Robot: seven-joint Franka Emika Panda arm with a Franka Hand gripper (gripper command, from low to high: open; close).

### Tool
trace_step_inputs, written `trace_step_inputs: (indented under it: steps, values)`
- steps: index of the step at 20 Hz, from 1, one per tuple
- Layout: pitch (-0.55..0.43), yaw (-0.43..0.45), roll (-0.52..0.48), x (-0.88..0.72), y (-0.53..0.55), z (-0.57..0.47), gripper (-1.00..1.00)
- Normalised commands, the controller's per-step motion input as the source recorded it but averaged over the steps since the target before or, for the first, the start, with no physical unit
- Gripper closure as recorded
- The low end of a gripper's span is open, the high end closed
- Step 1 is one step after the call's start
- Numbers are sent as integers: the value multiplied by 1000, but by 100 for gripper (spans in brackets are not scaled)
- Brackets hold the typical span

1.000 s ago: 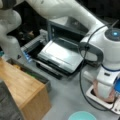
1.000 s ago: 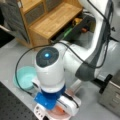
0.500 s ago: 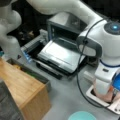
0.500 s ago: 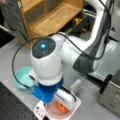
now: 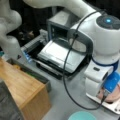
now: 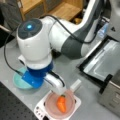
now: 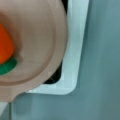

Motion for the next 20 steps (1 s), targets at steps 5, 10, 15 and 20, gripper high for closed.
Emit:
trace_step_inputs:
  steps: [5, 10, 15, 20]
  values:
    - [68, 95, 174, -46, -760, 36, -100]
    - [54, 87, 209, 71, -773, -12, -100]
    - [44, 122, 195, 217, -363, 14, -100]
    - [46, 126, 187, 299, -228, 21, -100]
